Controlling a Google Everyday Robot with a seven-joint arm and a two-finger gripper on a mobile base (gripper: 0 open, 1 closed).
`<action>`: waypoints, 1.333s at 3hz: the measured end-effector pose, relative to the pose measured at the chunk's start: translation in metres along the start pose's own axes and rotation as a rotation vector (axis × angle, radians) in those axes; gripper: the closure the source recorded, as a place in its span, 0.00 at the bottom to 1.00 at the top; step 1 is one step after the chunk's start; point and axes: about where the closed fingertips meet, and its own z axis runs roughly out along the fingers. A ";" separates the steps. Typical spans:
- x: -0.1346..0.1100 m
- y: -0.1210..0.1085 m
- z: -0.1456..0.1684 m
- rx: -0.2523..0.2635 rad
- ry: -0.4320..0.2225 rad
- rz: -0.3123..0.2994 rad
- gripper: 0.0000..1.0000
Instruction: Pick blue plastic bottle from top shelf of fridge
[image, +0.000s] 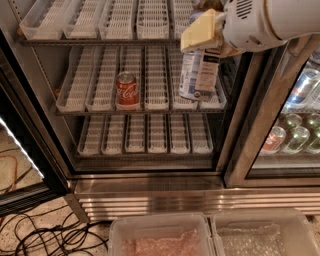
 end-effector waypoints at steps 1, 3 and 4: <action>0.009 0.005 0.002 -0.024 0.011 0.025 1.00; 0.021 0.015 0.004 -0.043 0.000 0.063 1.00; 0.021 0.015 0.004 -0.043 0.000 0.063 1.00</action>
Offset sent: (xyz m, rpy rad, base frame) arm -0.0768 0.0595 -0.1220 0.4182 0.3421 -0.0502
